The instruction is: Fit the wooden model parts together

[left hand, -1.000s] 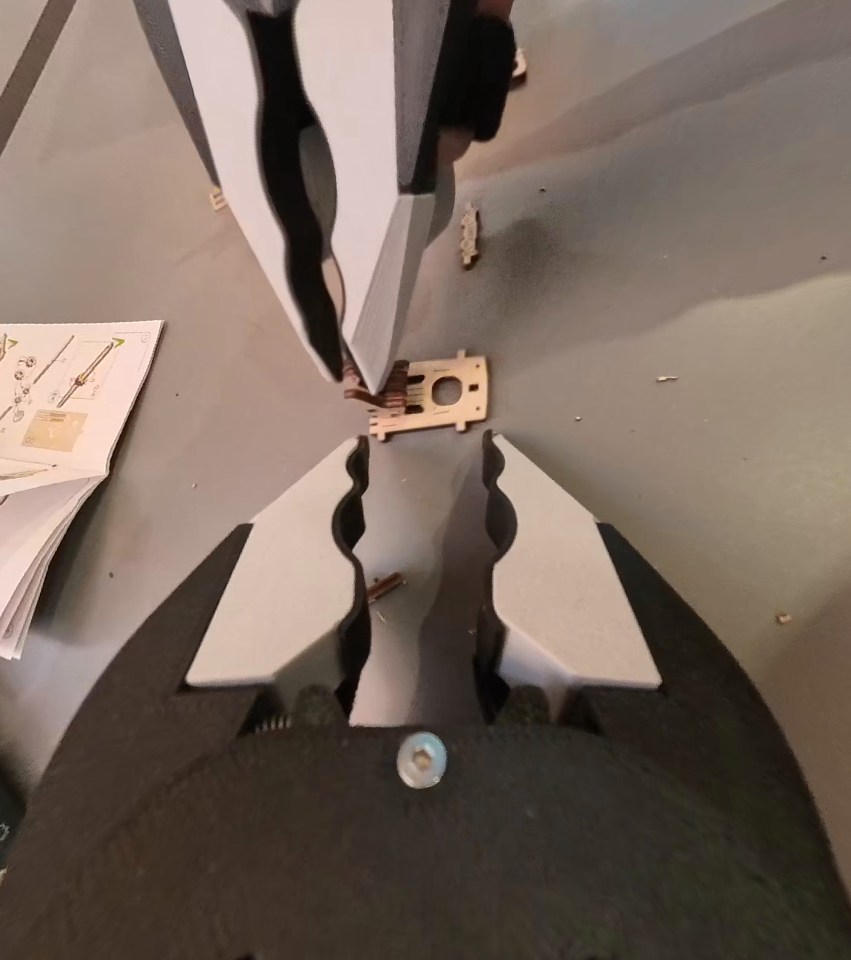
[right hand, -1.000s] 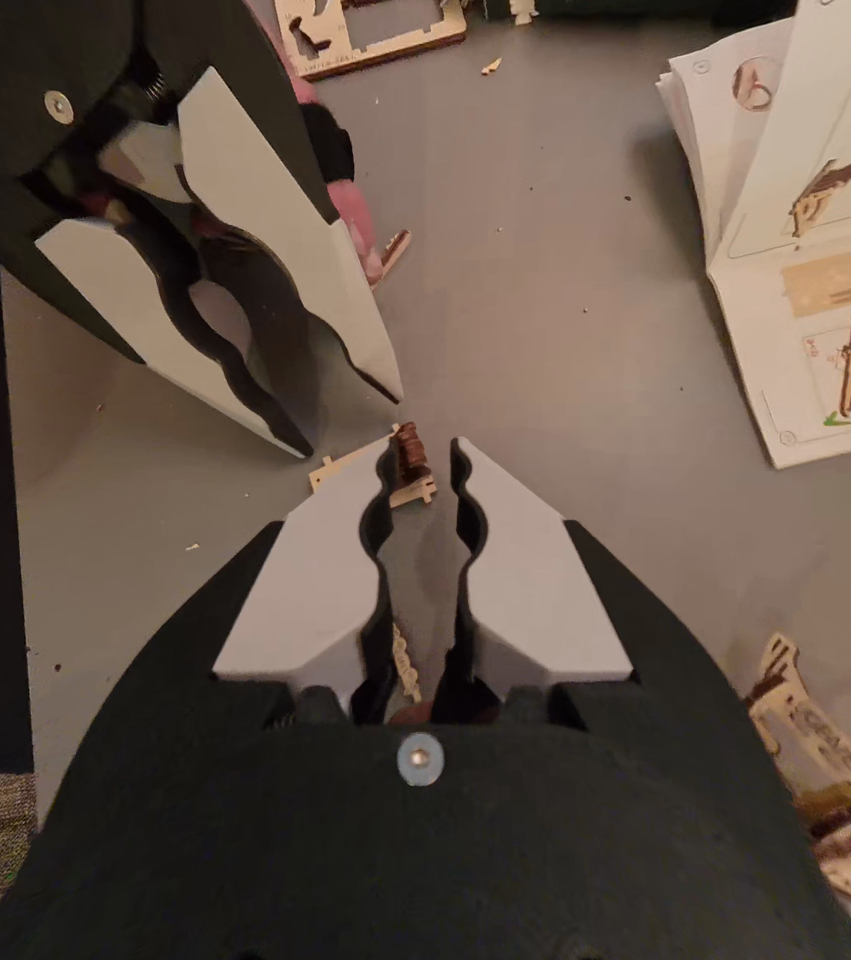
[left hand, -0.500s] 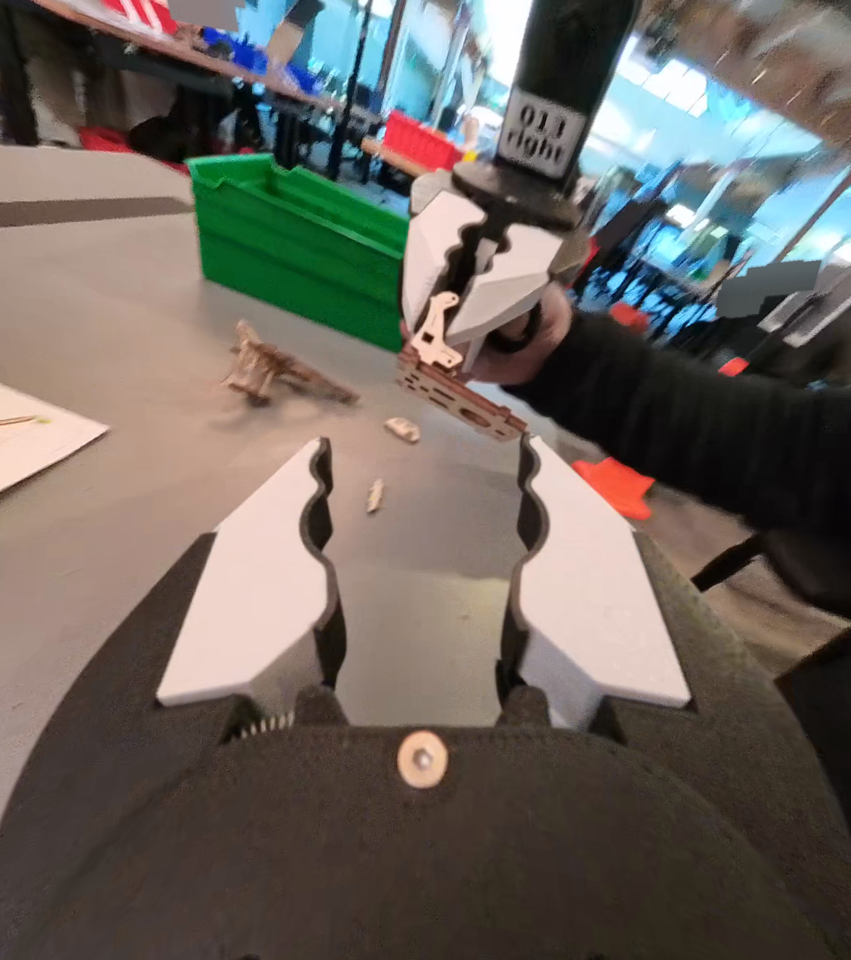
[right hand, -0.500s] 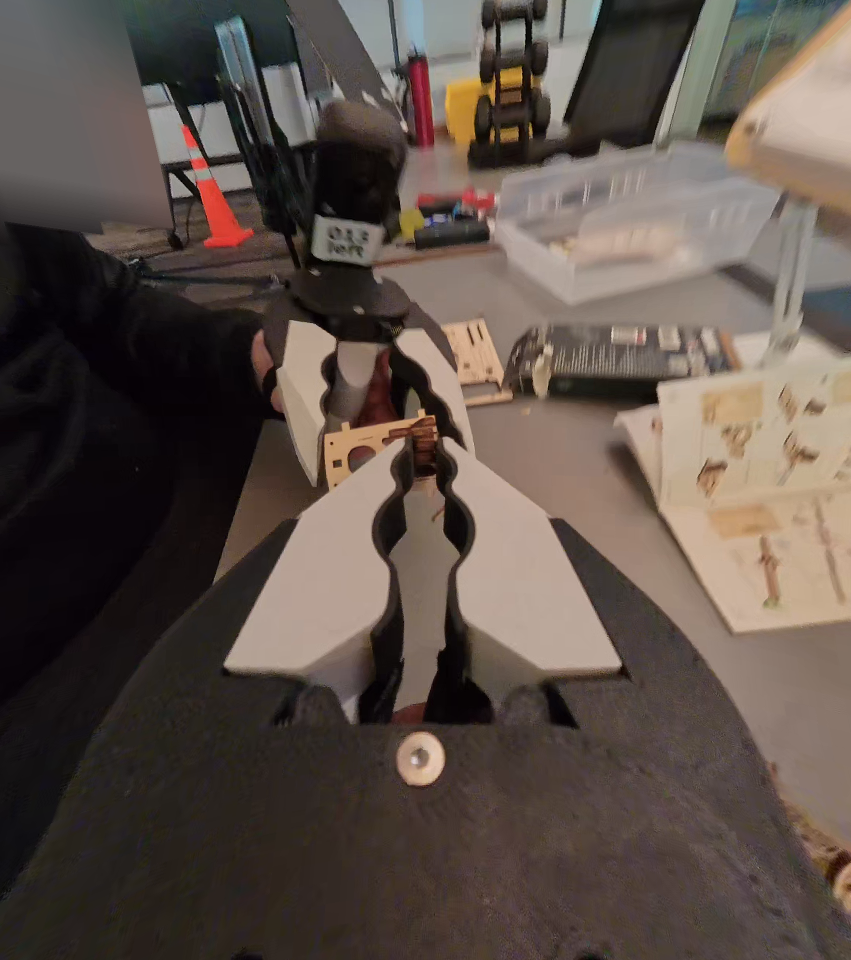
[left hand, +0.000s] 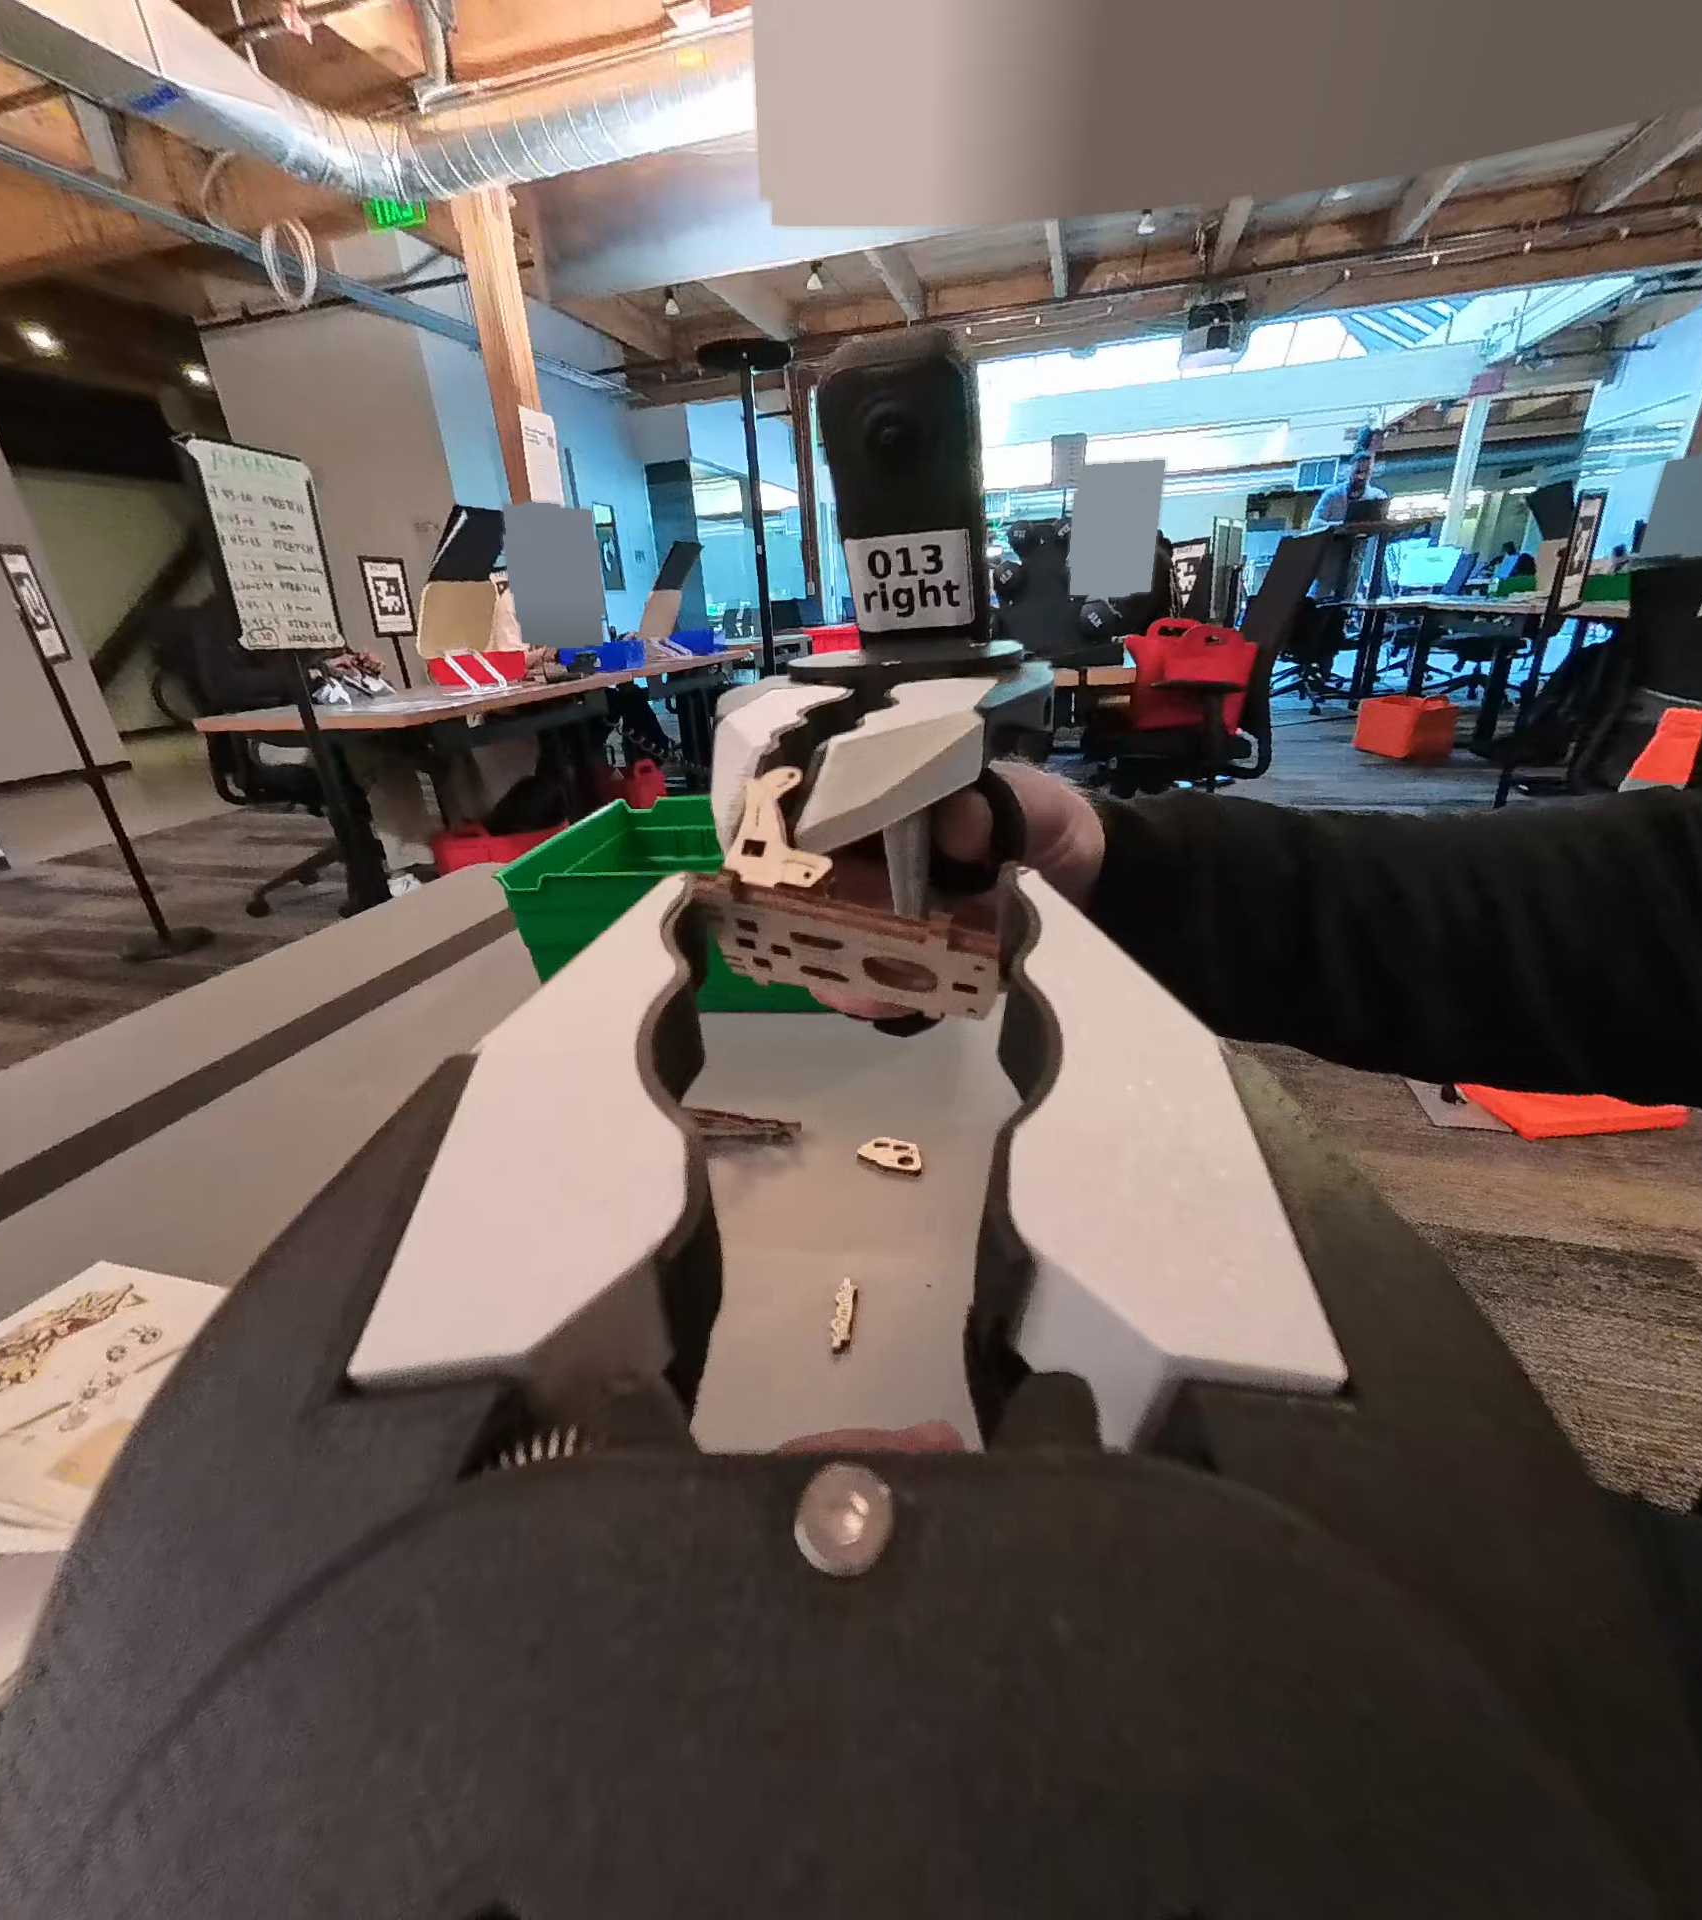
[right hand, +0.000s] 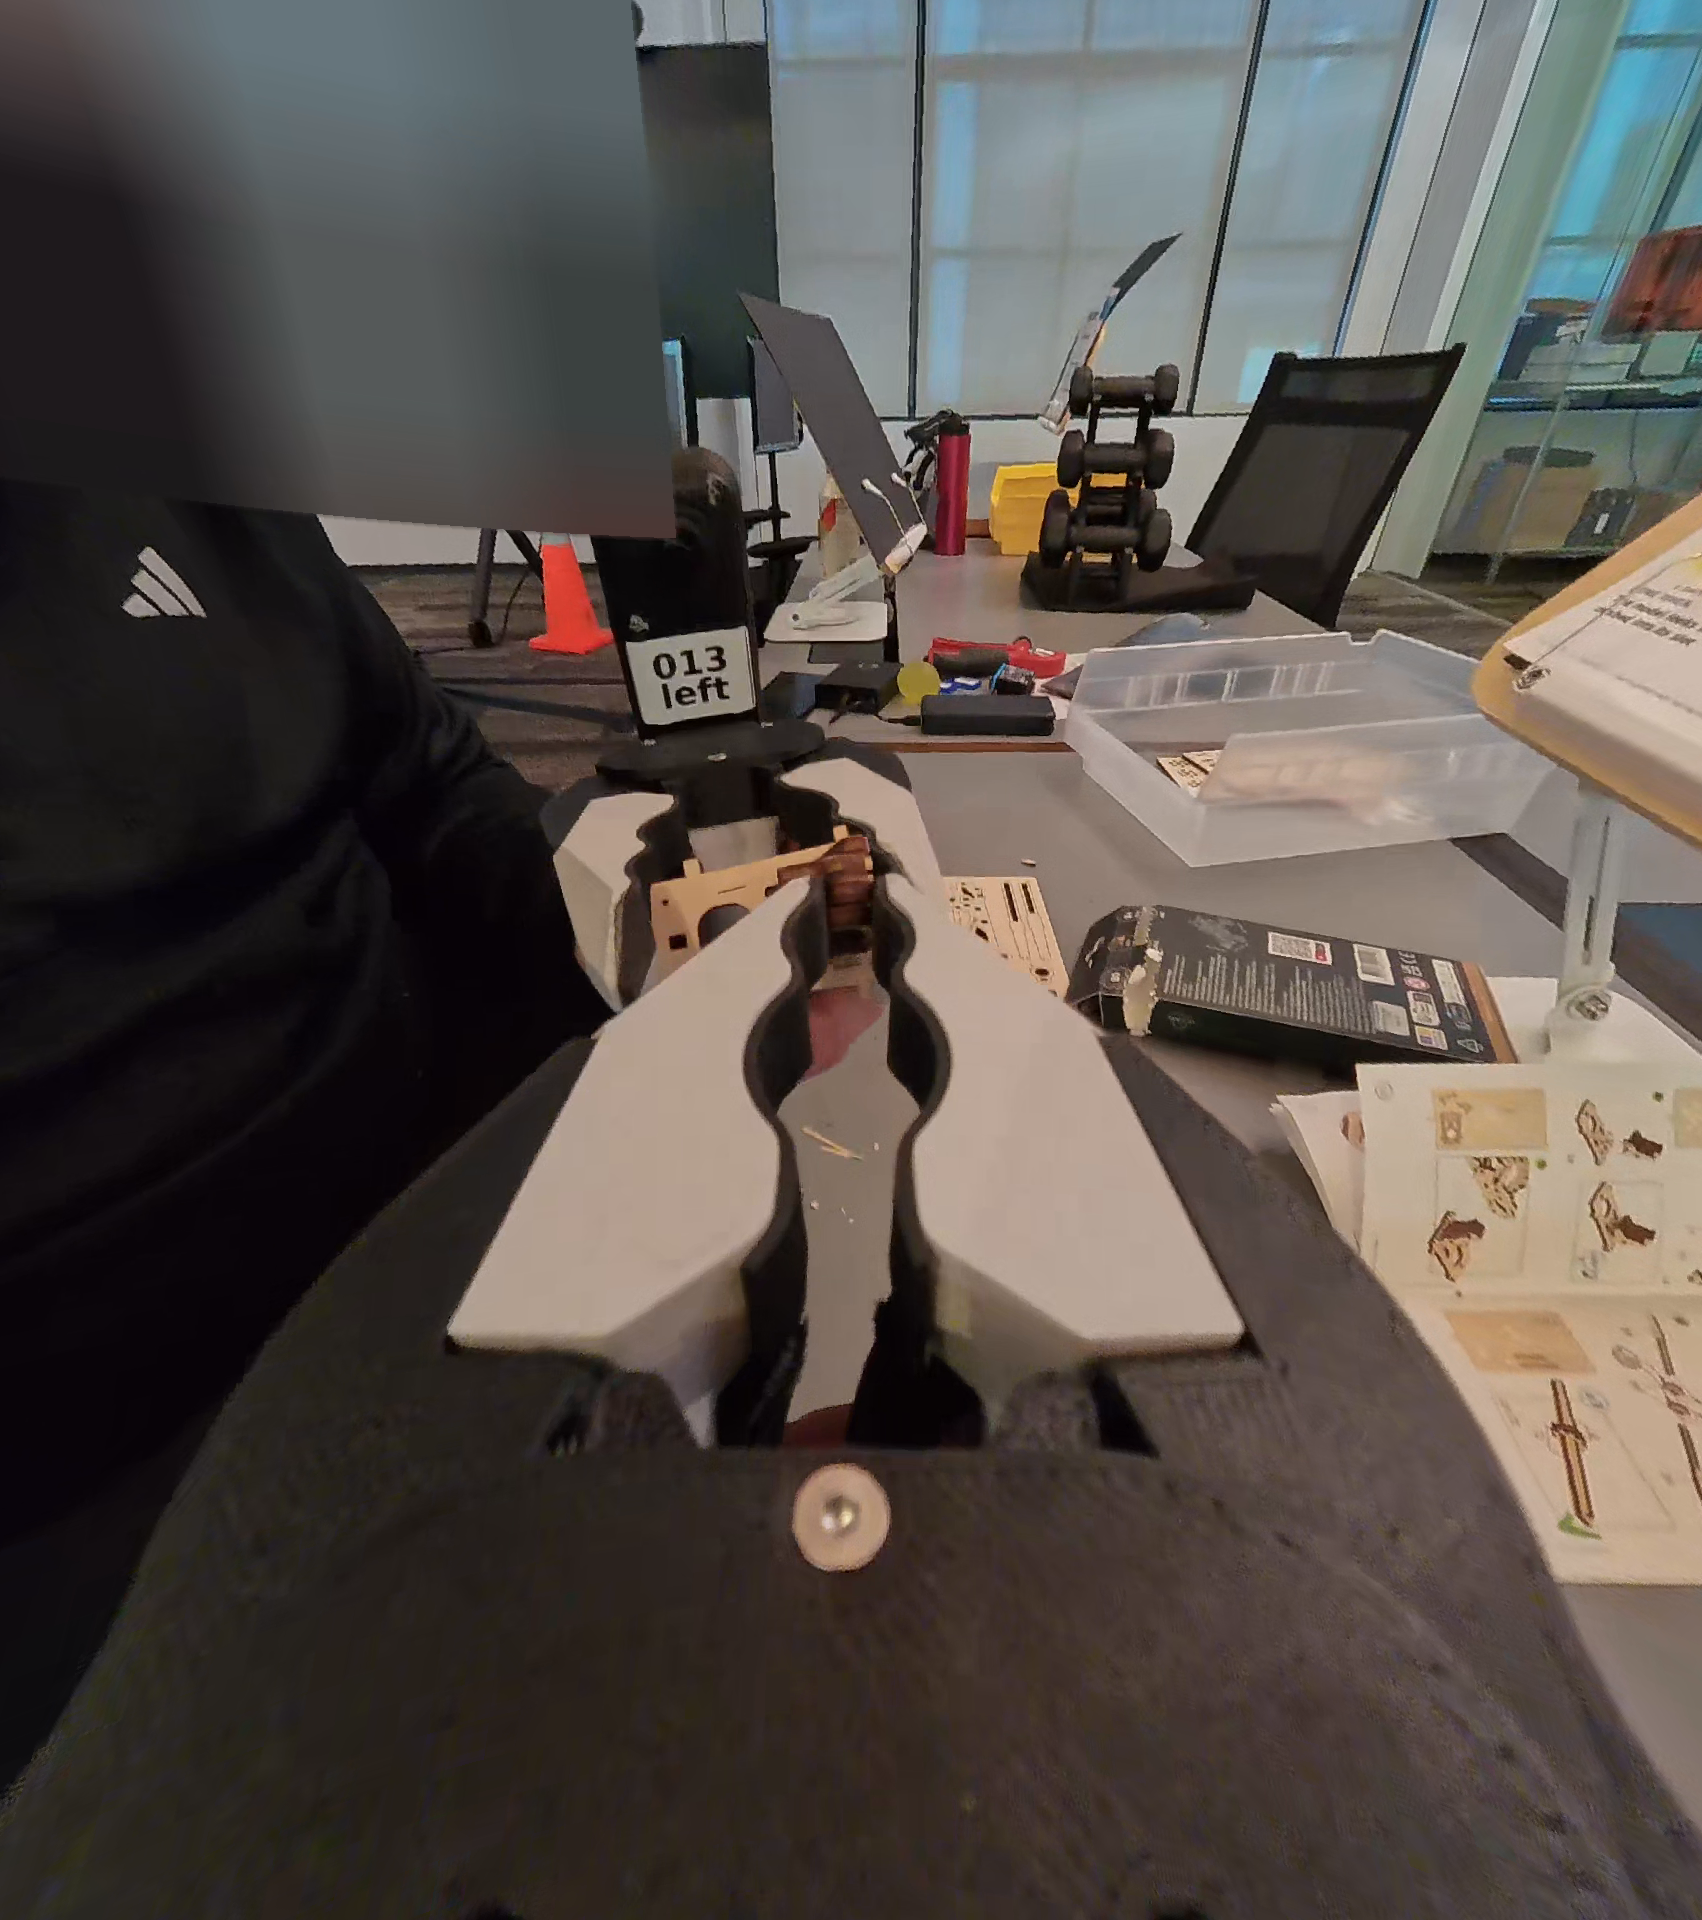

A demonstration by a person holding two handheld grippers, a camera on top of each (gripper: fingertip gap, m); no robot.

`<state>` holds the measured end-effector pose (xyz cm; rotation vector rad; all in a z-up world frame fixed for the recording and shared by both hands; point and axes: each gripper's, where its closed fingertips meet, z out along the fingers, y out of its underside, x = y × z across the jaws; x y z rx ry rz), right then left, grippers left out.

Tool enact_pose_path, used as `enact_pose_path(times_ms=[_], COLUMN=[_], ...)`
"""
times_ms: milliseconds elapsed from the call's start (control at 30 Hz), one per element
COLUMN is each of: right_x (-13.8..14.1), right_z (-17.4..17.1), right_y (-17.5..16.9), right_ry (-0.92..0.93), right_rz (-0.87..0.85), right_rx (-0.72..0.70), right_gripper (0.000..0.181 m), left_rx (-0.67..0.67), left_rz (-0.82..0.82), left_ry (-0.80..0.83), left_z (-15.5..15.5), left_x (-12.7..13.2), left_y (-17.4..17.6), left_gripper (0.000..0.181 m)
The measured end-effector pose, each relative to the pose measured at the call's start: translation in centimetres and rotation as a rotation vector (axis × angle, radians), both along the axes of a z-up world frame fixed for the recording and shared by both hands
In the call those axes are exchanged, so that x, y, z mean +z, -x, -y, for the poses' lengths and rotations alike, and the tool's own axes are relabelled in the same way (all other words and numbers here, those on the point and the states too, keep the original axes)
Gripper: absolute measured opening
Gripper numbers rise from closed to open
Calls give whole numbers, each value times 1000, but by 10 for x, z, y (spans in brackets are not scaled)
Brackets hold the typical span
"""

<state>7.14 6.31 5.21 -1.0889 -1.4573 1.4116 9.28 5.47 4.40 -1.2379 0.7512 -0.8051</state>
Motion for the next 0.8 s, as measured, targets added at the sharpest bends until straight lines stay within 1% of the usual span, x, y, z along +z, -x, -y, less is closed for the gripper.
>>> enact_pose_path(times_ms=[67, 100, 167, 233, 333, 433, 567, 800], right_x=[1, 0, 4, 8, 16, 21, 19, 21], right_z=[0, 0, 2, 4, 7, 10, 13, 15], right_y=[1, 2, 1, 0, 0, 4, 9, 9], right_ry=[5, 9, 9, -29, -95, -125, -138, -170], right_rz=[5, 19, 20, 30, 49, 64, 87, 65], right_rx=[-4, -11, -7, -15, -25, -17, 3, 6], right_gripper=[7, 15, 20, 24, 19, 14, 6, 4], left_rx=[11, 11, 18, 14, 11, -21, -55, -62], left_rz=[16, 11, 1, -26, -57, -32, -15, 16], left_ry=[-25, -30, -40, -62, -81, -70, -69, -69], left_z=[1, 2, 1, 3, 4, 6, 11, 13], left_x=[4, 4, 5, 5, 5, 8, 10, 15], left_y=[4, 4, 7, 7, 6, 4, 3, 3], left_gripper=[53, 53, 53, 53, 53, 53, 53, 53])
